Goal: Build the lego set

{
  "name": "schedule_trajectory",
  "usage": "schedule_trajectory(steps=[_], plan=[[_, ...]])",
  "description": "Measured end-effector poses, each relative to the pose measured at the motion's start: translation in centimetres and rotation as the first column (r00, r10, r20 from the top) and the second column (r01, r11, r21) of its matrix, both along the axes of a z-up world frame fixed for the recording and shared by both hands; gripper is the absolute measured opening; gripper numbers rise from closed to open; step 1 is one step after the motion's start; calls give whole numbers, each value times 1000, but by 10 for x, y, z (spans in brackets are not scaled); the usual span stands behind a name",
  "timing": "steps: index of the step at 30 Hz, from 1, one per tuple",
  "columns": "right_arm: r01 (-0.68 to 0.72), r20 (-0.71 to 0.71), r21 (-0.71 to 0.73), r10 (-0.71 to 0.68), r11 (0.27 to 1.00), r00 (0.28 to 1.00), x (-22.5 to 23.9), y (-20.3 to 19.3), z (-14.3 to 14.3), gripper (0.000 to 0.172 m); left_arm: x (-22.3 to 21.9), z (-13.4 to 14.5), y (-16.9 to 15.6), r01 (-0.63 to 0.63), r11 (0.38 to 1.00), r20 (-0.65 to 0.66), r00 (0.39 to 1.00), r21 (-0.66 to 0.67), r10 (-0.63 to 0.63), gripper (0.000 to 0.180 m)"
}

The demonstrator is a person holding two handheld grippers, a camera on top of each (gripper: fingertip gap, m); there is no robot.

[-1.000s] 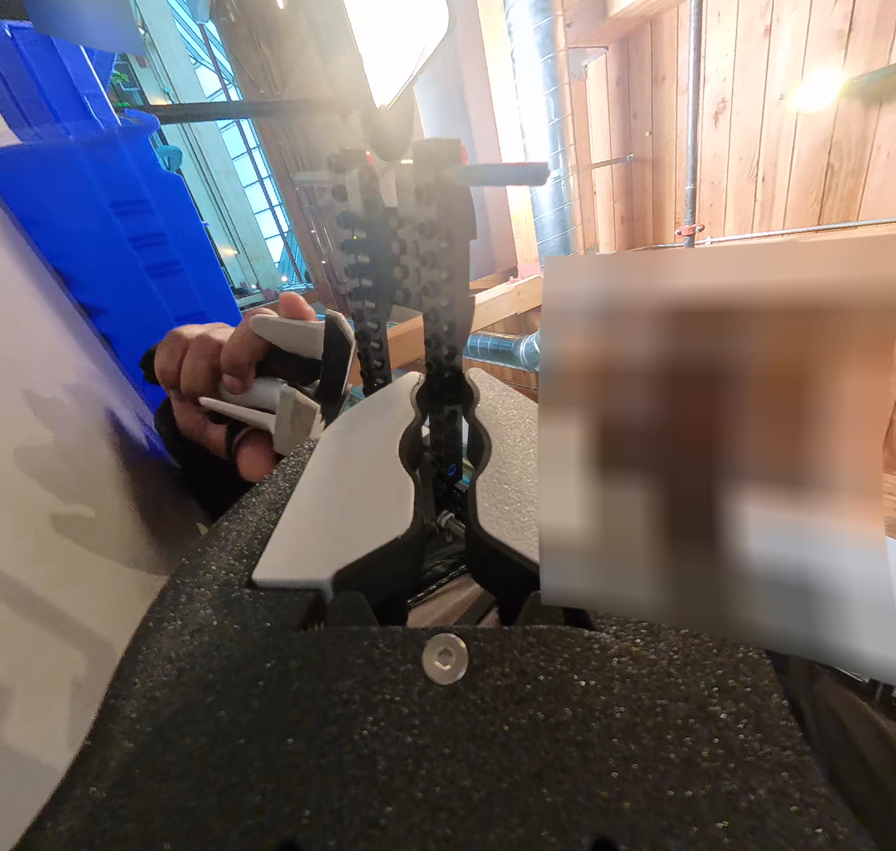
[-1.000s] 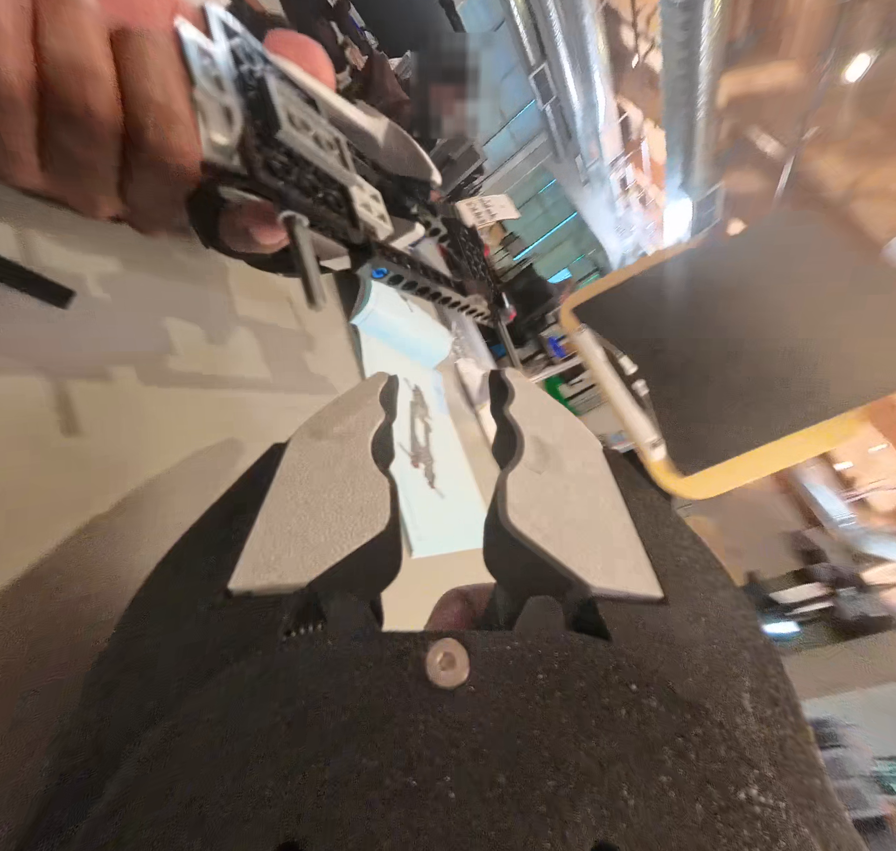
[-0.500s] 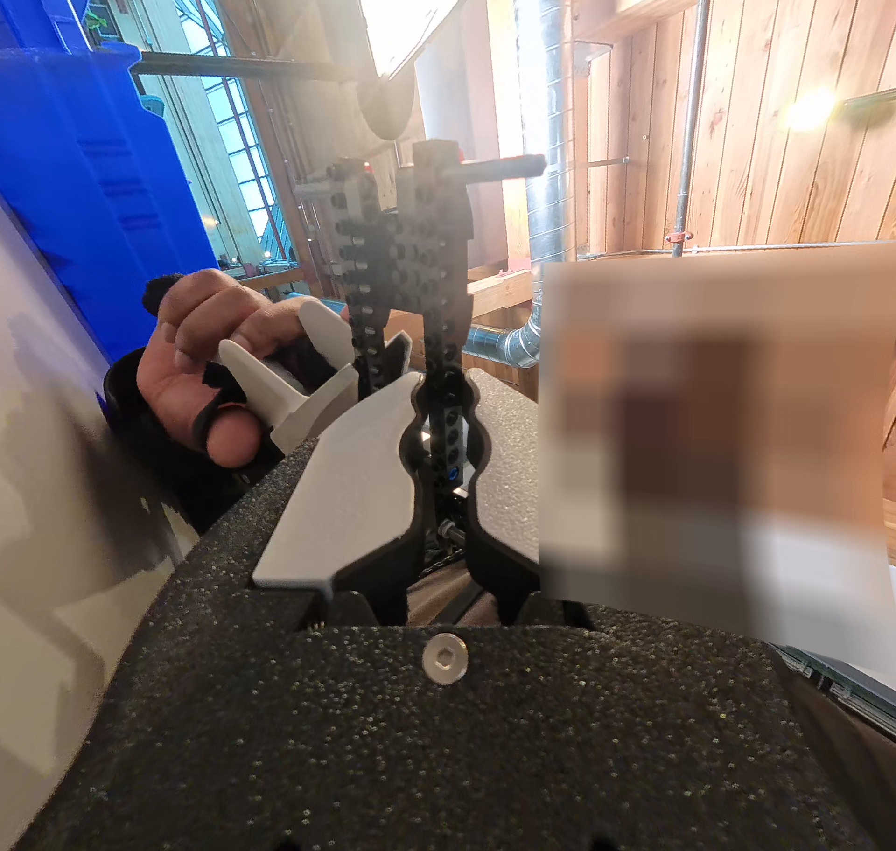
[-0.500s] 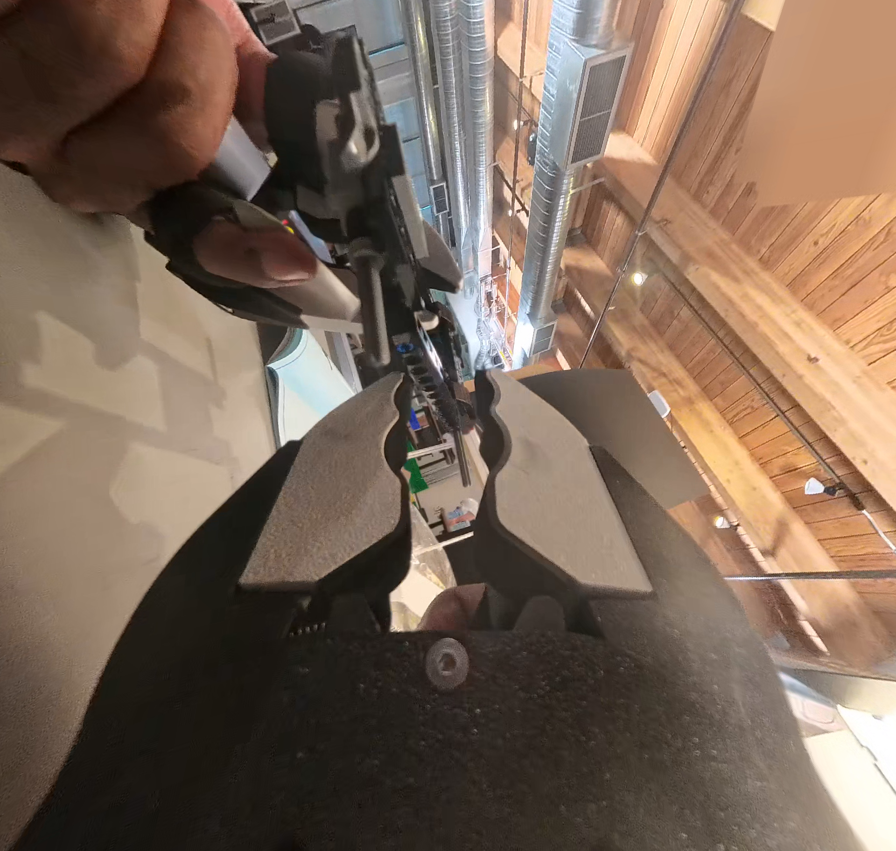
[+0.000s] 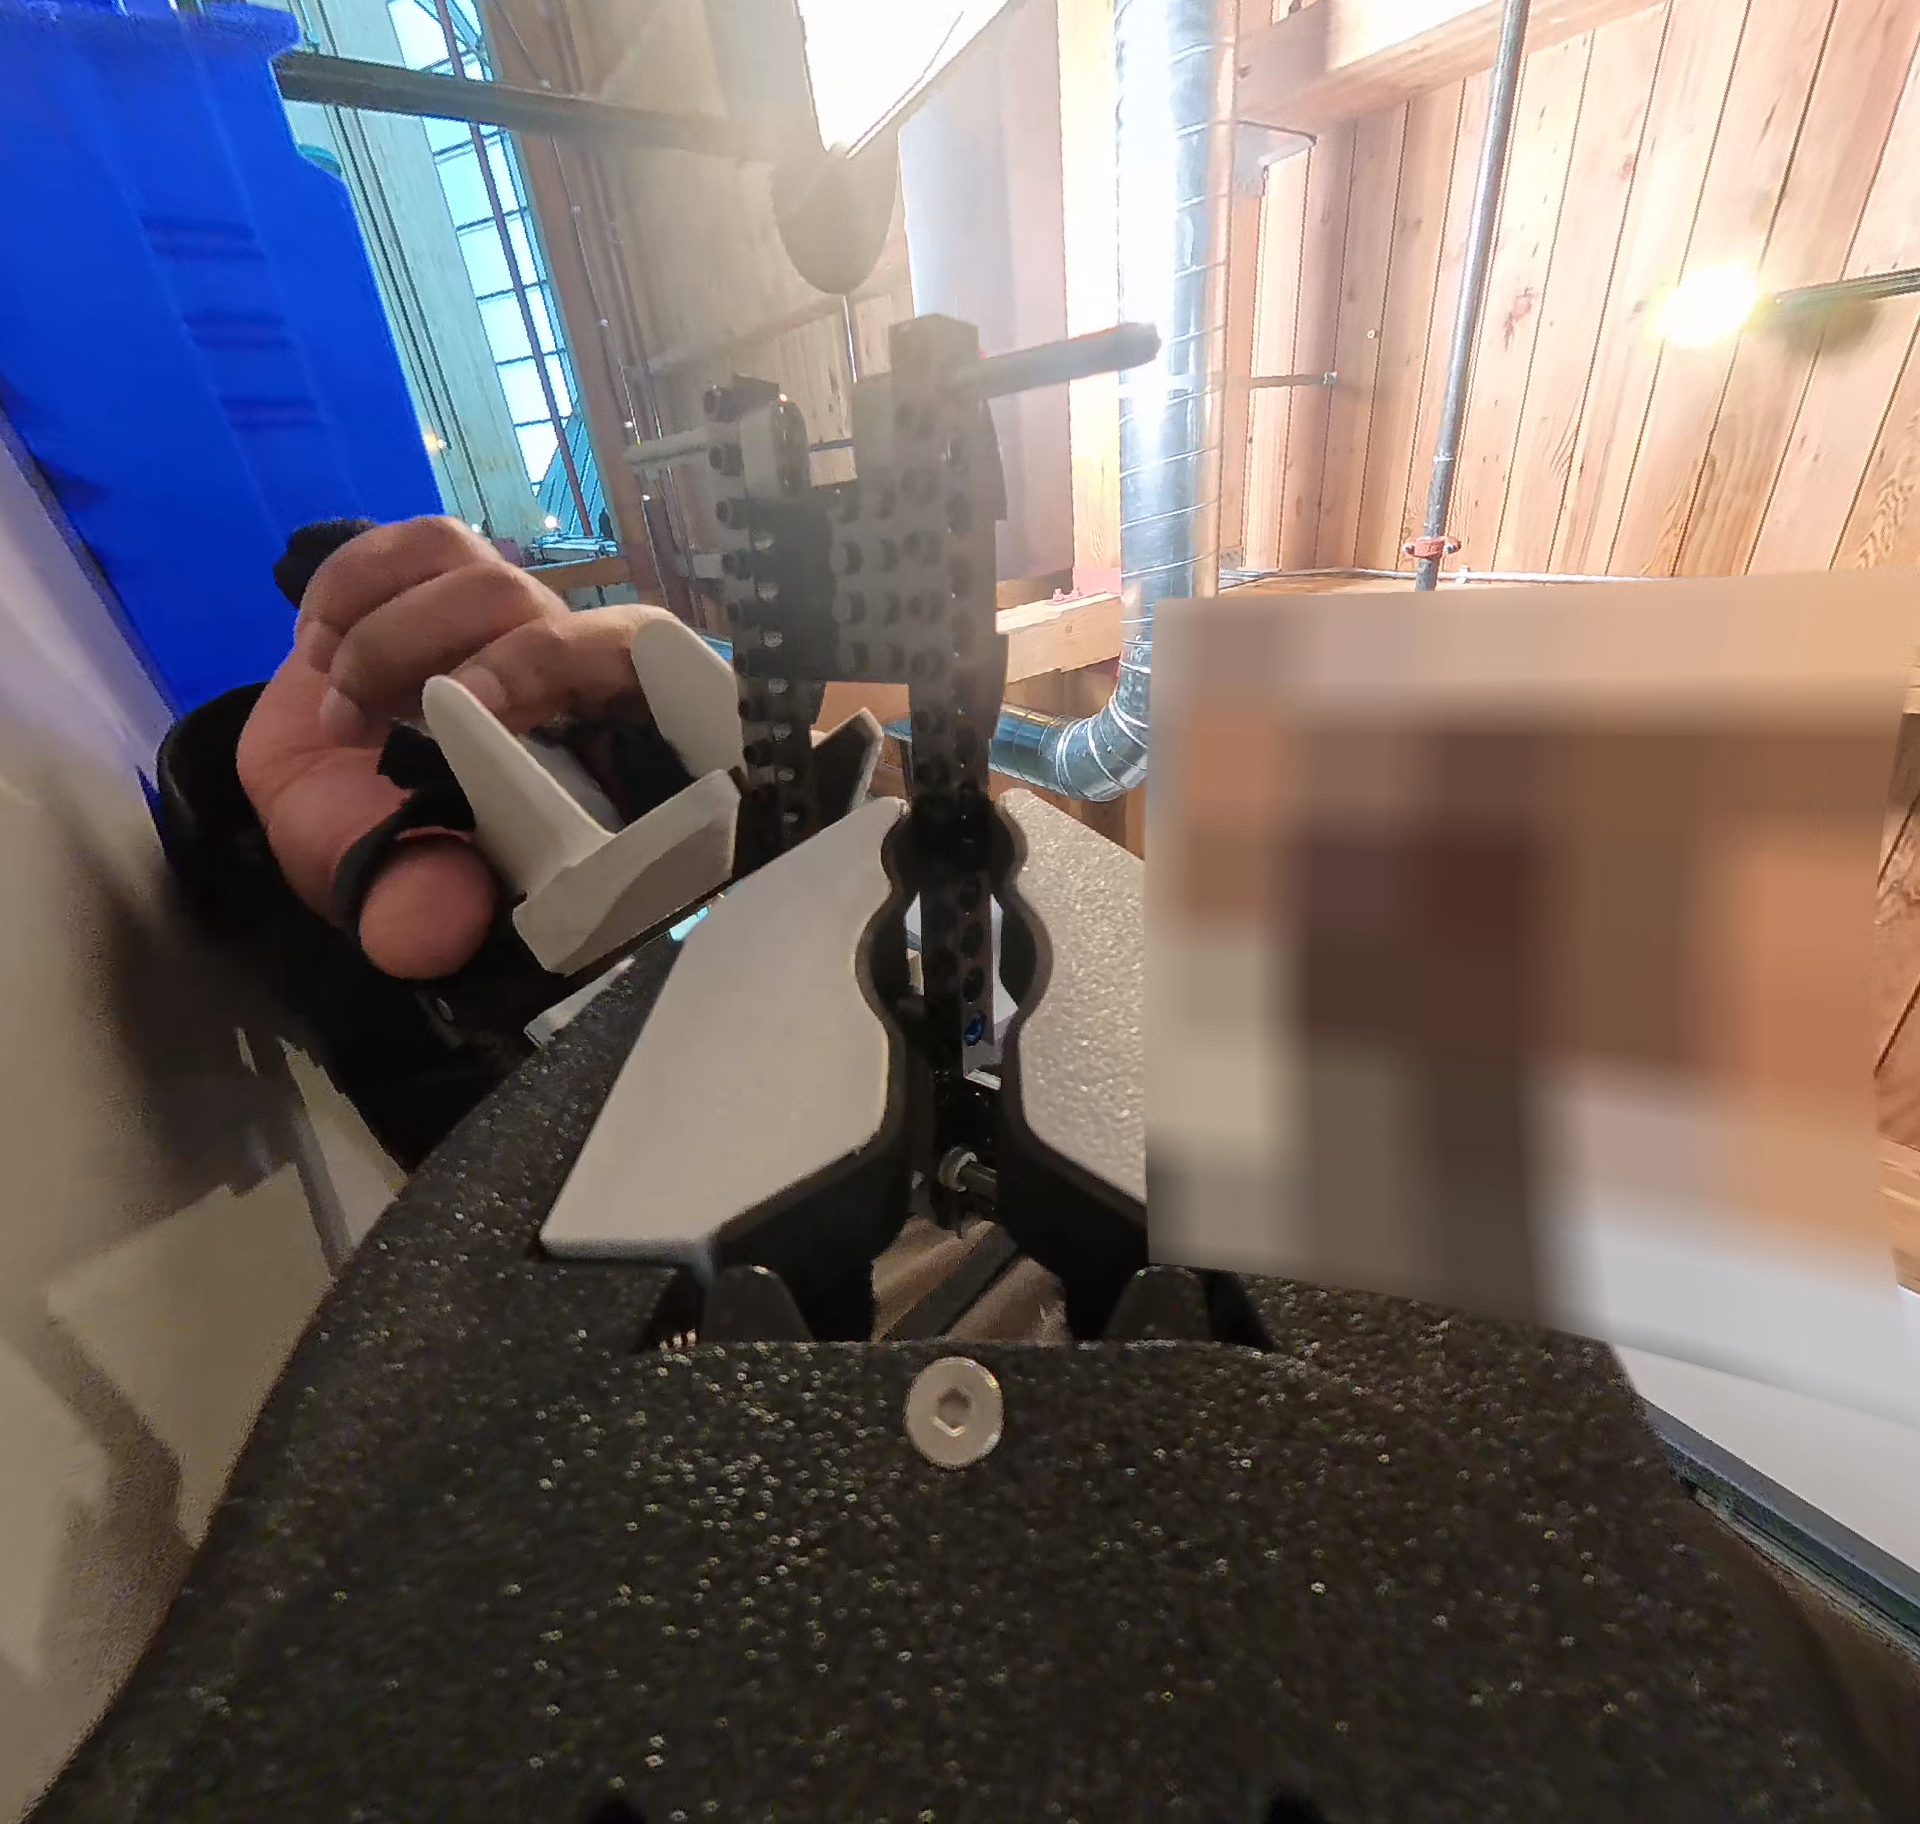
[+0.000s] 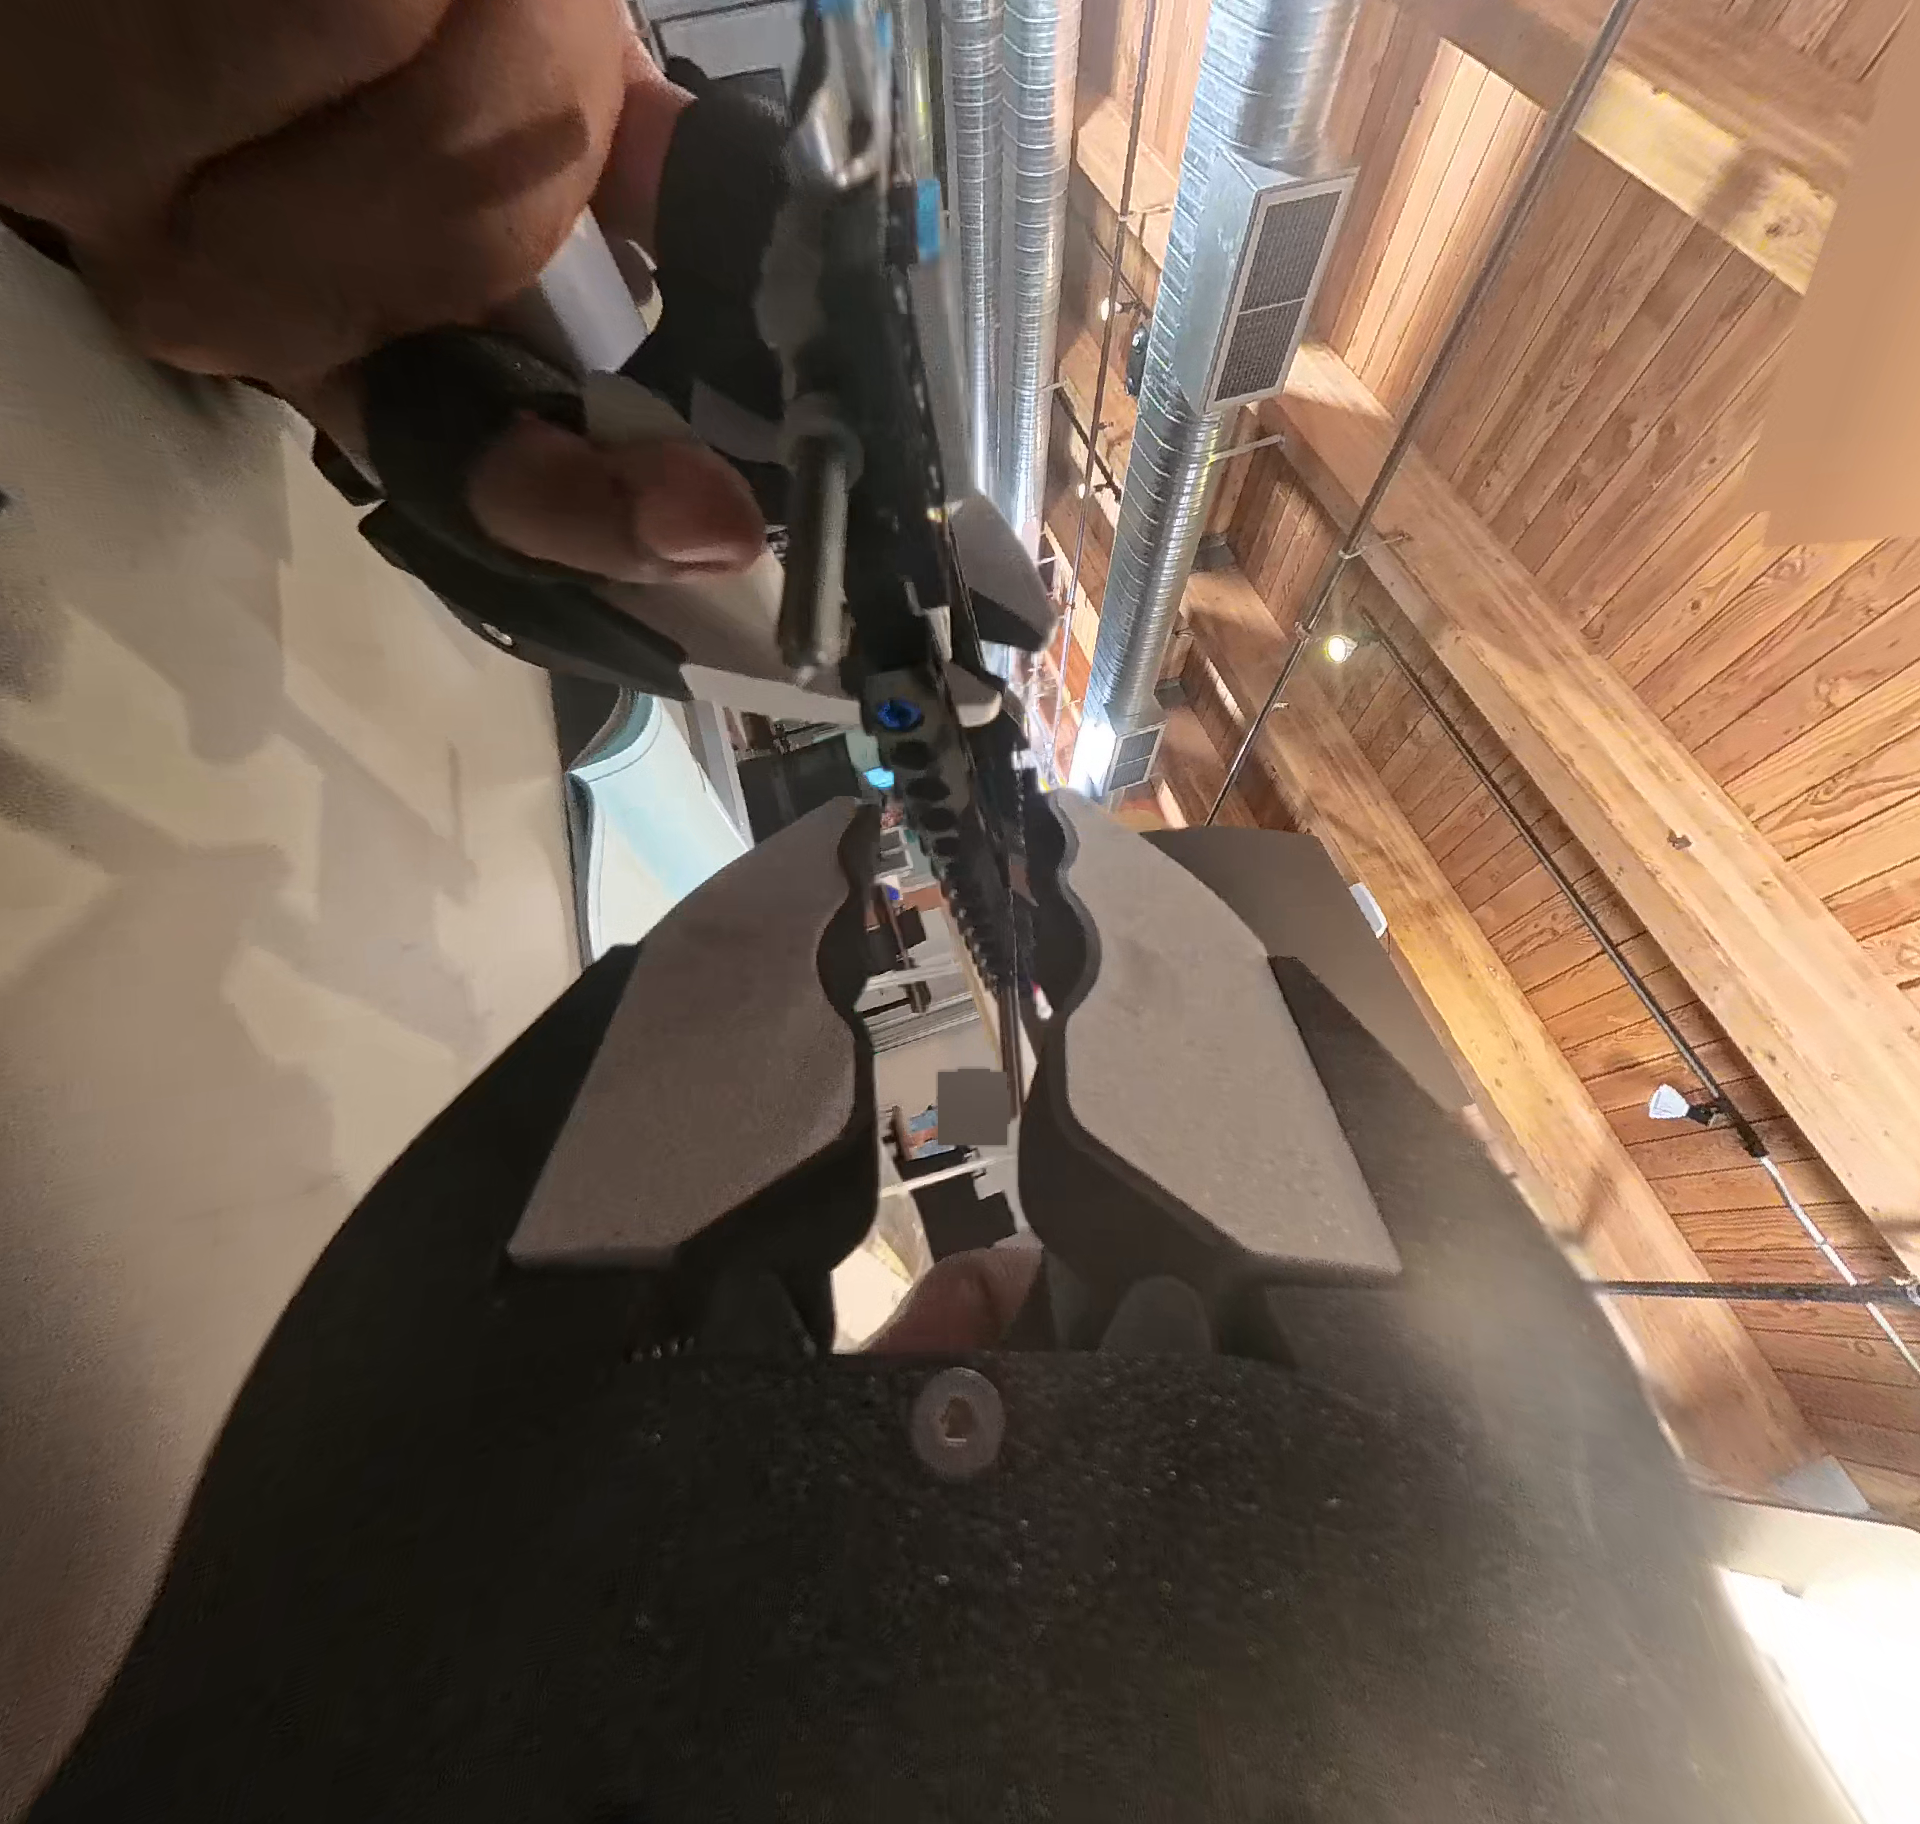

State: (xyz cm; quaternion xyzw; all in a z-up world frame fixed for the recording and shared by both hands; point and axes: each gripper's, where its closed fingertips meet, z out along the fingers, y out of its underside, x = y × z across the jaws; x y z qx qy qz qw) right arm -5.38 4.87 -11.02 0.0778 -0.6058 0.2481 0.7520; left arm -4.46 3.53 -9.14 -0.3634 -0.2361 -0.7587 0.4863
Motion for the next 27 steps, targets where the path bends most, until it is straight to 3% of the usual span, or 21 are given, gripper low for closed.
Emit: schedule_trajectory(steps=[5,9,13,16,19,23,24,27], plan=[[15,-24,35,-14,999,1000,0,-2,-1,13,3,-5,3,1,1000,-35,999,-28,-2,13],[31,-19,52,-30,998,999,-1,3,-3,13,-4,-14,8,-56,994,-186,982,-97,37,16],[58,-26,57,-57,997,998,-1,11,-2,13,-19,-17,9,-133,983,-365,928,-128,78,22],[86,-20,63,-85,994,996,-3,18,-4,13,-31,-22,9,-191,969,-518,851,-154,86,27],[117,-14,56,-116,992,993,-4,28,-4,13,-49,-34,4,-327,922,-711,698,-206,88,30],[153,10,48,-154,987,988,-3,41,-8,13,-53,-52,-23,-498,841,-935,355,-210,-23,40],[155,17,47,-156,987,988,-3,42,-9,13,-40,-54,-31,-484,858,-966,252,-174,-54,45],[139,36,26,-140,990,990,-4,42,-10,13,9,-70,-54,-270,959,-988,-96,-89,-118,57]])
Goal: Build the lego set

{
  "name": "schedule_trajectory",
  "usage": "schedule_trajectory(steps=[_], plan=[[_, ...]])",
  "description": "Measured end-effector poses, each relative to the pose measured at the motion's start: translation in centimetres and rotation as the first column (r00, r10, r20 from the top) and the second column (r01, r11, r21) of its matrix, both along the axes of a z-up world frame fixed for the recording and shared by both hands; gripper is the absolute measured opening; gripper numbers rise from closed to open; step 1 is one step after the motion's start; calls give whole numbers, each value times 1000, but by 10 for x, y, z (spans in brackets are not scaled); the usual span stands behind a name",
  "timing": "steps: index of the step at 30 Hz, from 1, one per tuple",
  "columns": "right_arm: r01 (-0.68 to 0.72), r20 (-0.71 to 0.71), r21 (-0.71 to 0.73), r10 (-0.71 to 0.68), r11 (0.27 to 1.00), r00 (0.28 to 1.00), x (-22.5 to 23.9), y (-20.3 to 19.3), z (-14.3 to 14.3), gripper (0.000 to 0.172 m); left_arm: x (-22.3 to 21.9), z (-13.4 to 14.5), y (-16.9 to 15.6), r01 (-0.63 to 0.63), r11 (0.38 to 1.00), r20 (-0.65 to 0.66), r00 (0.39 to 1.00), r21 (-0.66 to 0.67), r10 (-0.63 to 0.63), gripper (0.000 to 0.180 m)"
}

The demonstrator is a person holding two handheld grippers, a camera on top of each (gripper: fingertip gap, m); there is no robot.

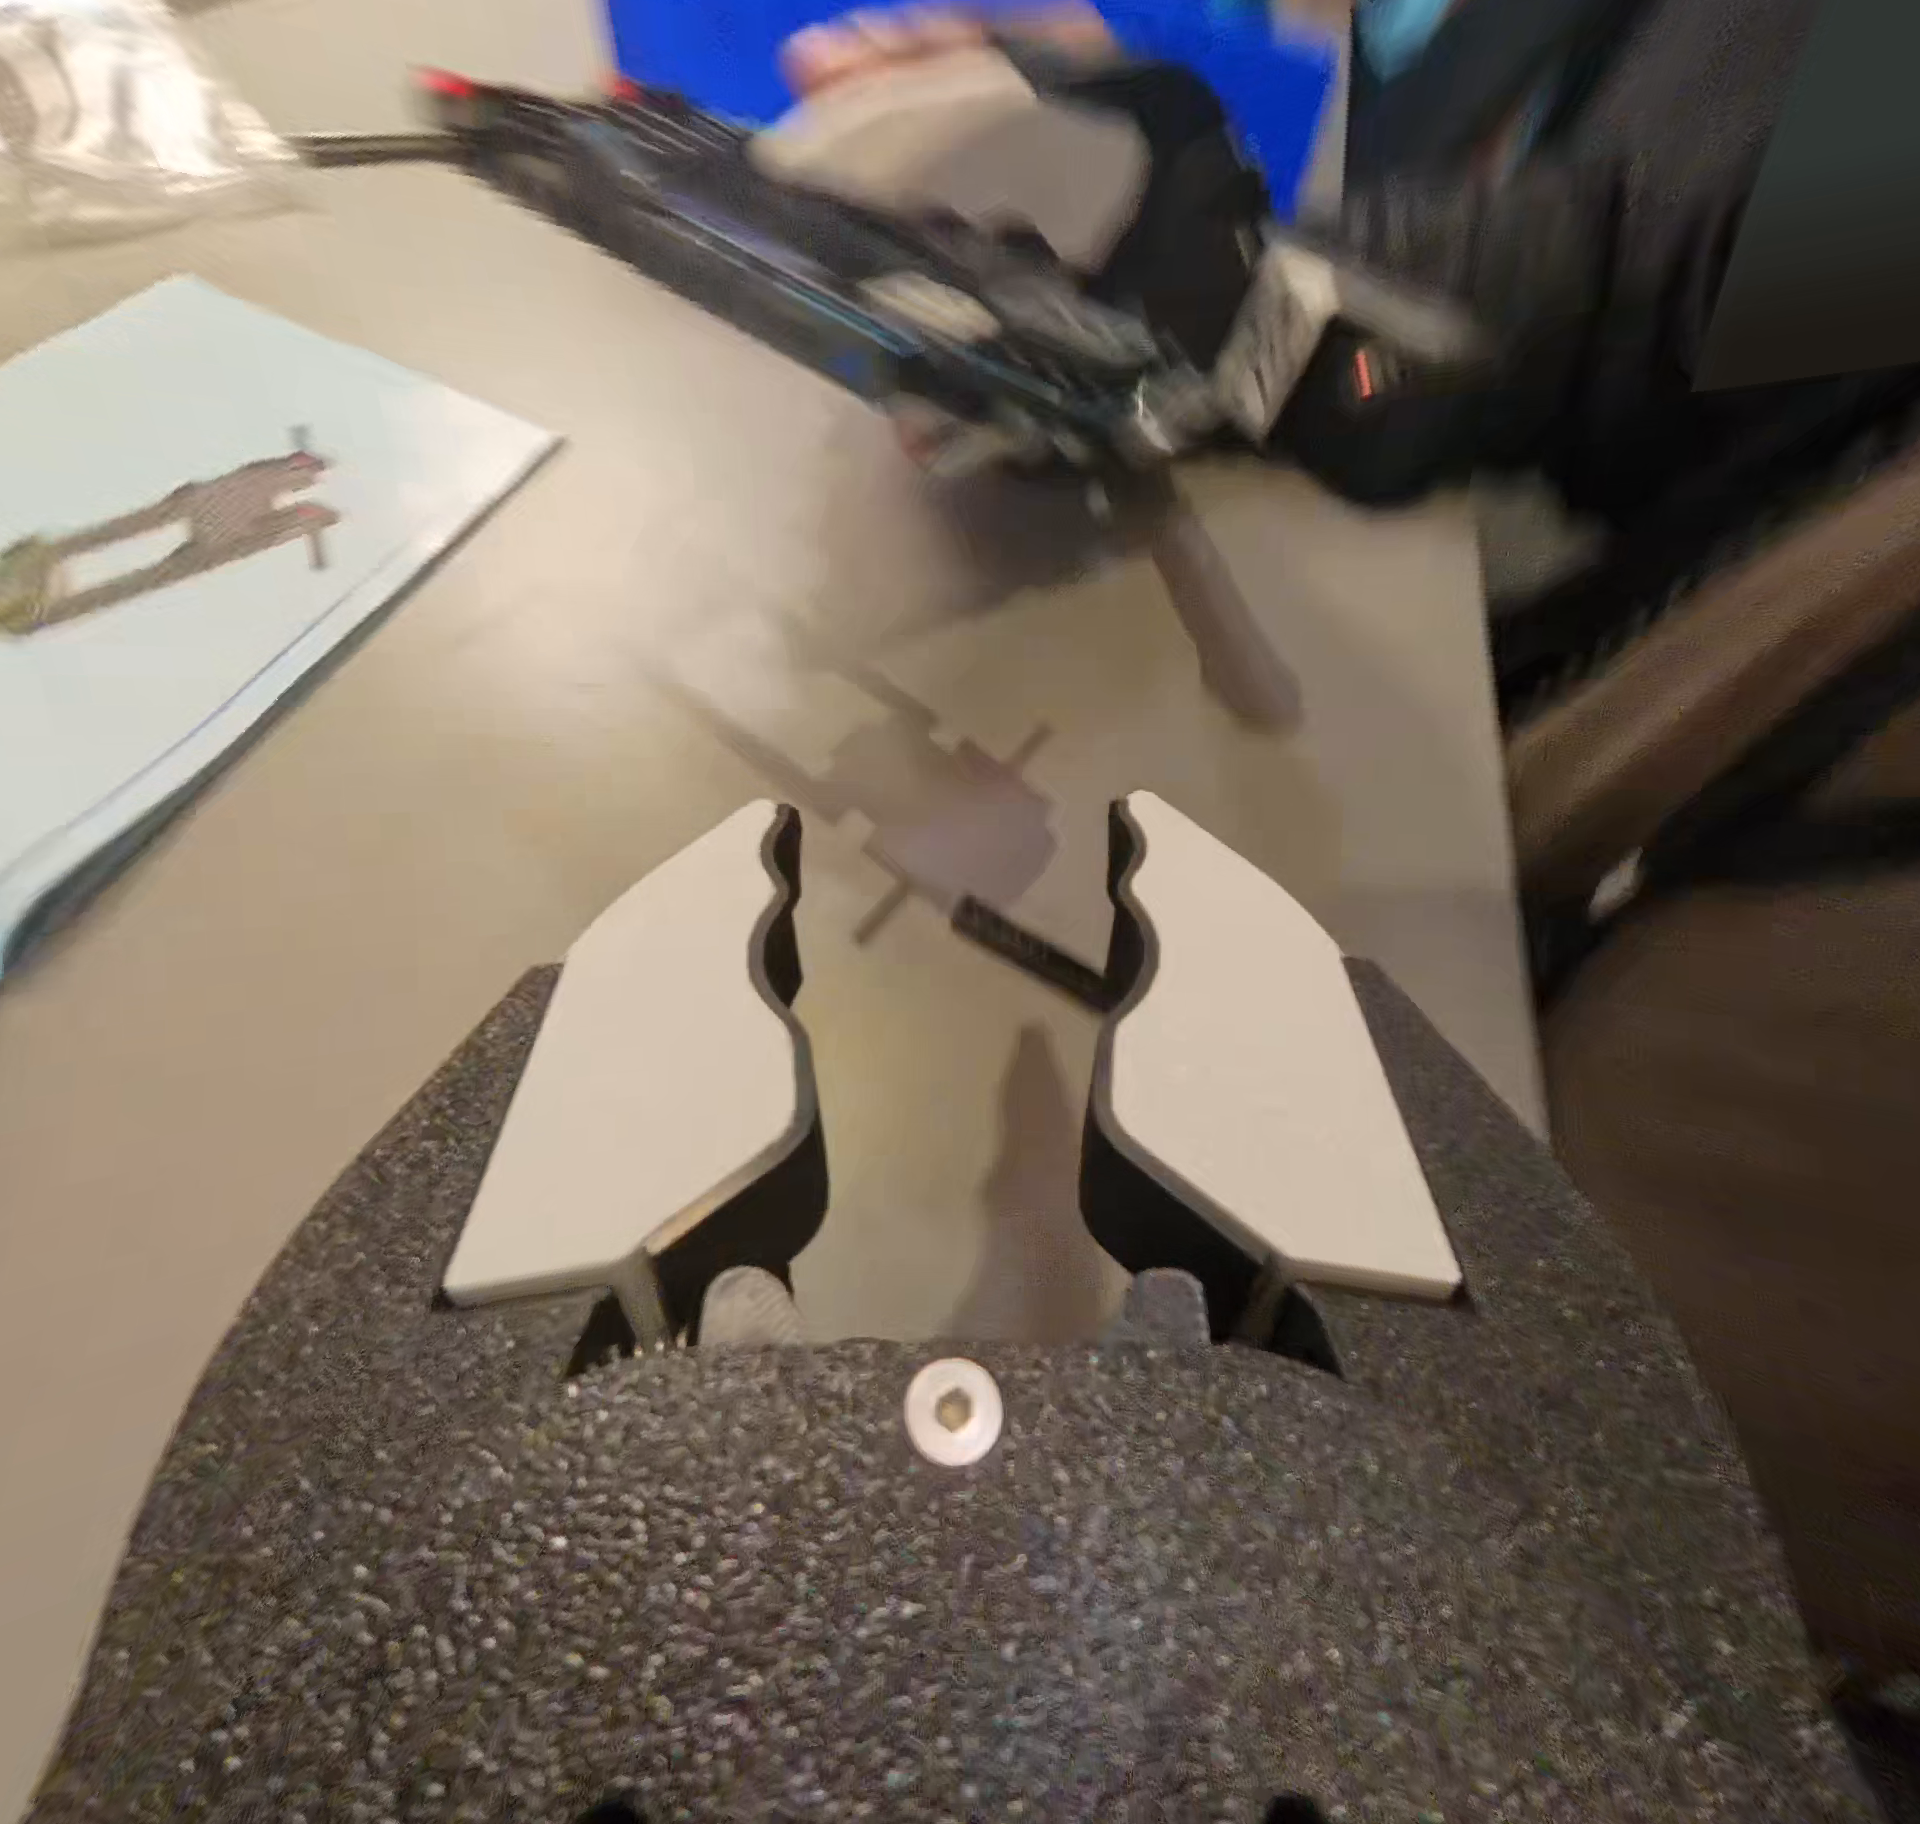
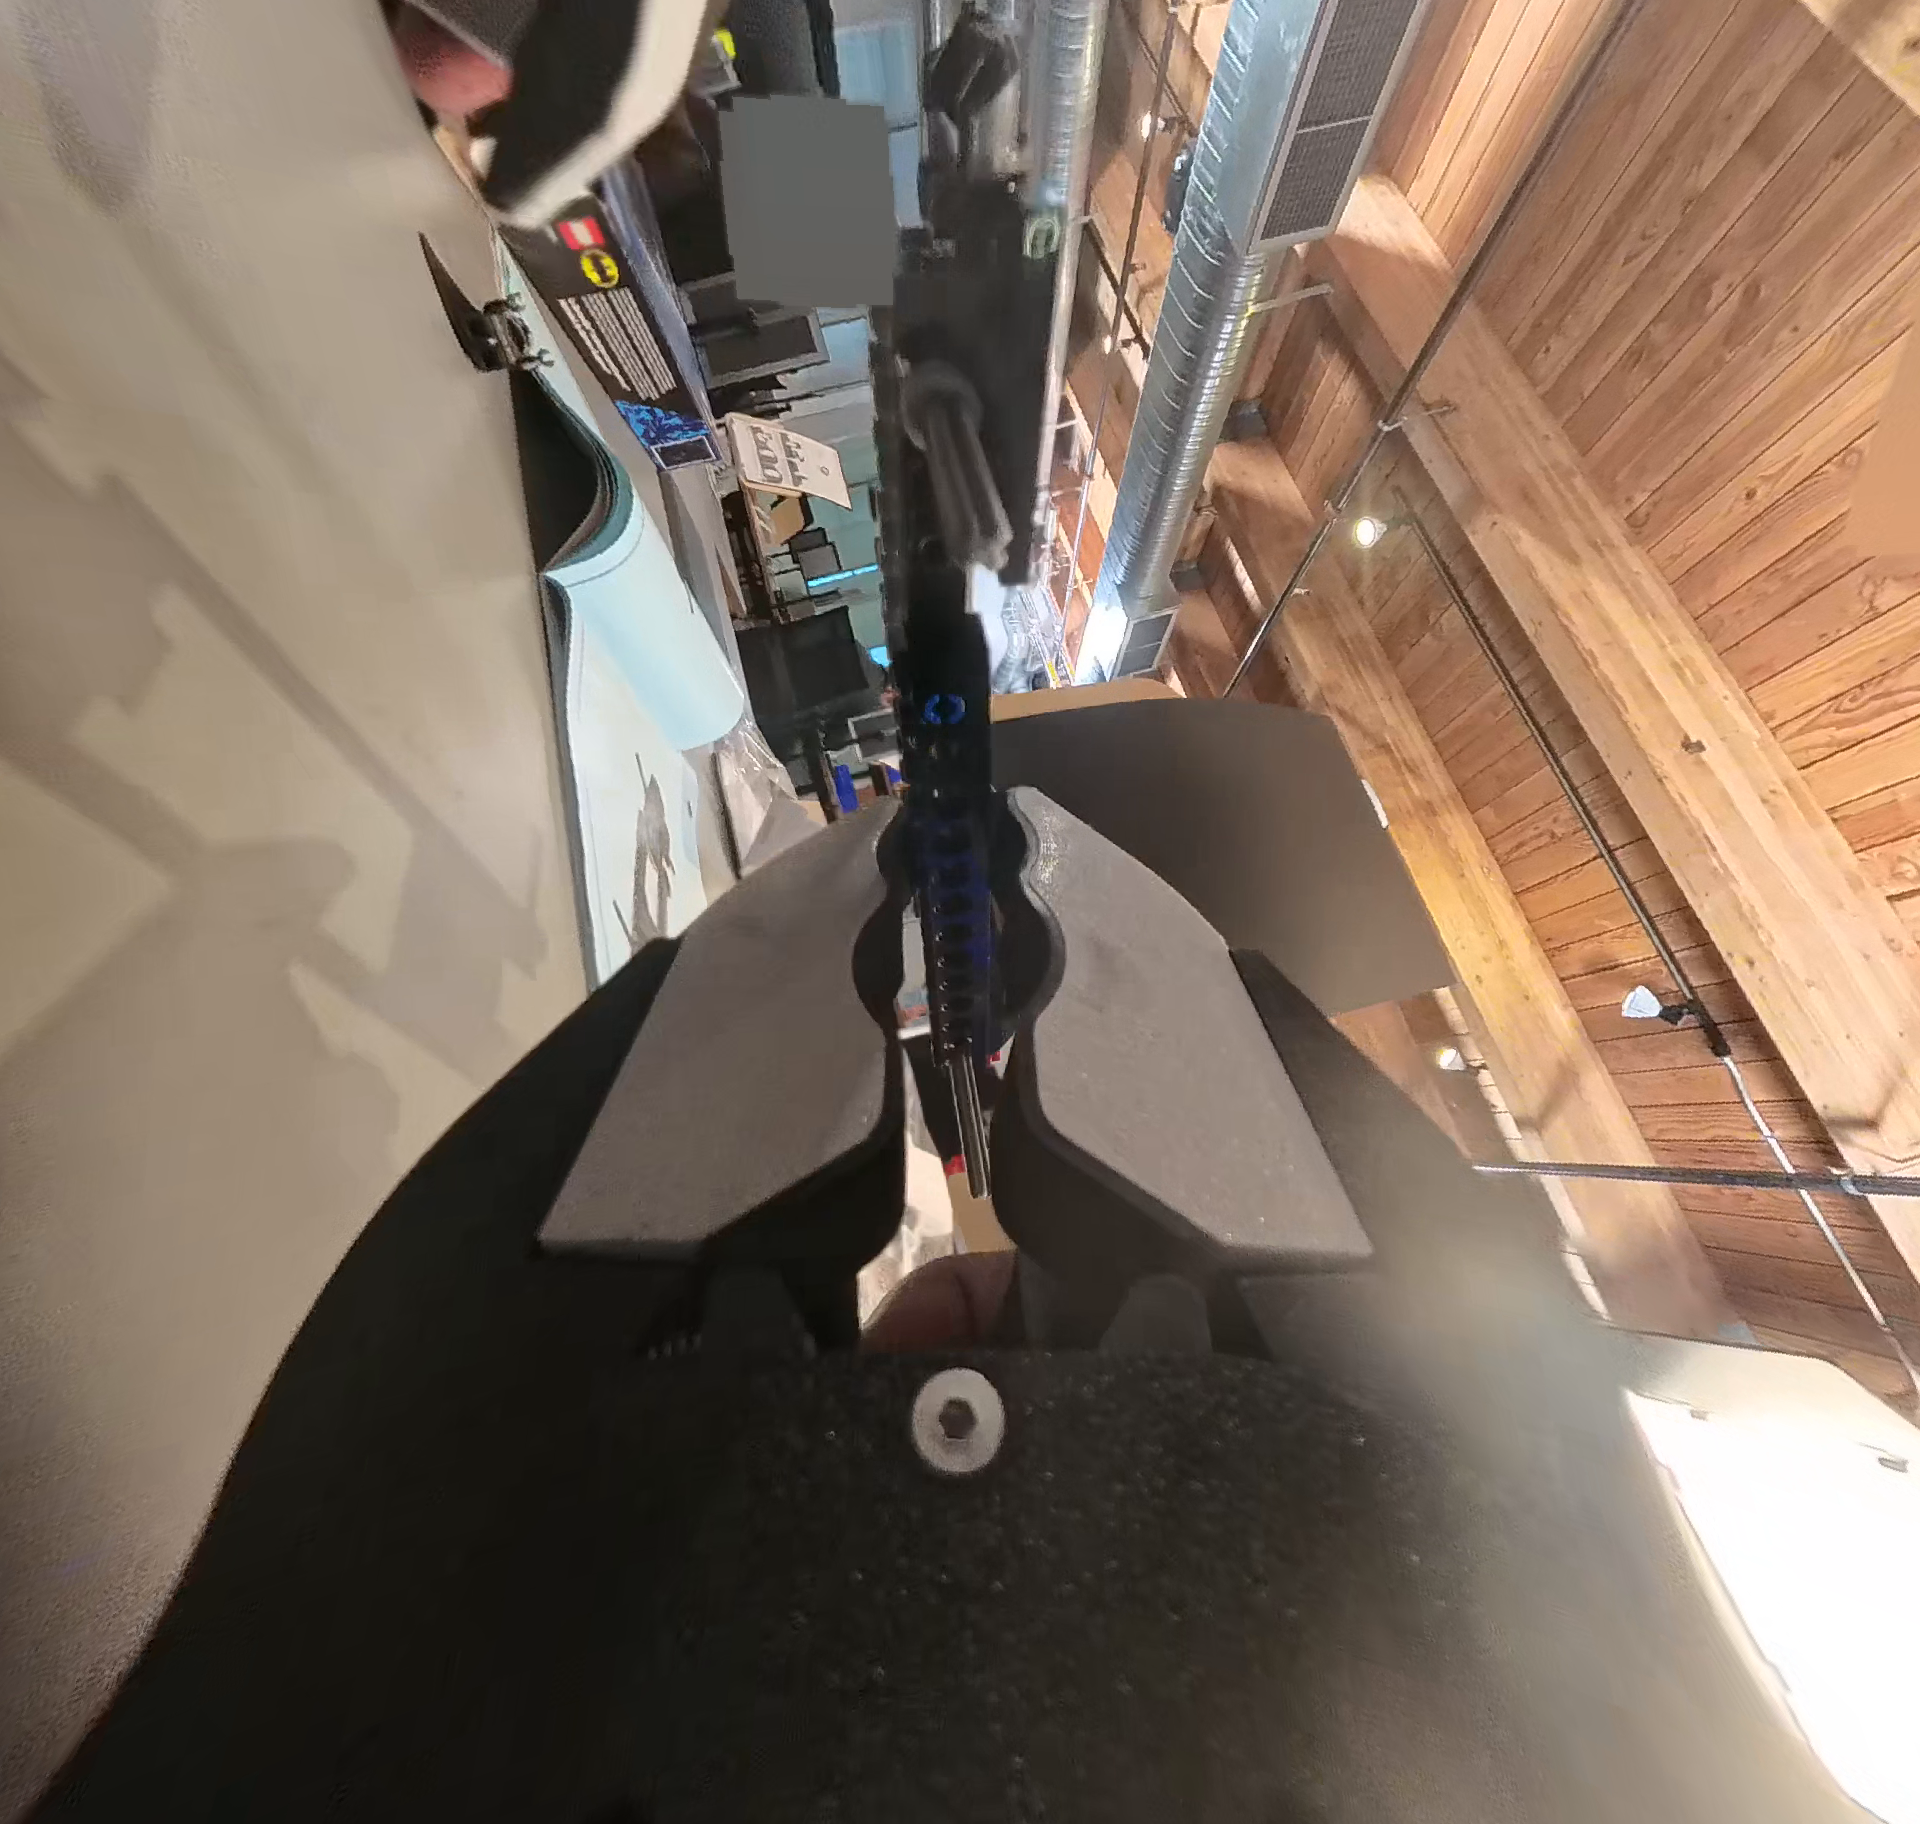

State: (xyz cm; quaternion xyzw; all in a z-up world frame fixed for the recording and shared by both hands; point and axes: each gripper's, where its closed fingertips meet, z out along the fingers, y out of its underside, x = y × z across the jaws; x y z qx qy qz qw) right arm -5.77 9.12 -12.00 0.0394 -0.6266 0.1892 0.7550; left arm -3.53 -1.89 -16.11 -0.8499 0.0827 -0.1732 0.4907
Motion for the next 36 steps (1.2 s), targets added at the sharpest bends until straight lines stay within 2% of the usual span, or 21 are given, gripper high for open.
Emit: schedule_trajectory(steps=[2,4,6,10,16,19,24,28,30,32,36], plan=[[-17,9,-17,17,1000,1000,0,-2,0,13,14,-16,-10,181,983,-238,954,-30,-183,64],[-29,16,-21,29,999,999,1,-4,0,13,20,-29,-12,306,949,-350,882,-82,-315,63],[-35,24,-21,35,999,999,4,-6,-1,13,26,-37,-11,393,912,-341,846,-120,-410,60],[-40,44,-20,41,999,998,9,-8,-4,13,29,-51,-10,475,860,-284,811,-188,-511,65],[-42,59,-20,43,999,997,8,-8,-7,13,32,-65,-13,496,830,-278,785,-254,-554,66],[-40,59,-19,41,999,997,7,-8,-8,13,29,-66,-8,446,856,-305,803,-260,-512,50],[-9,44,4,8,1000,999,6,-6,-9,13,28,-66,-8,341,902,-299,860,-264,-413,49],[85,-1,42,-86,995,996,4,-1,-7,13,23,-53,-16,228,942,-217,935,-247,-282,49],[153,-31,47,-152,987,988,3,3,-3,13,17,-30,-19,153,965,-149,971,-212,-187,49],[206,-38,48,-204,977,978,1,5,-3,13,9,6,-19,72,985,-93,992,-159,-88,49],[298,-3,79,-299,951,954,-8,2,-12,13,-7,77,4,-100,992,-37,995,-82,97,49]])
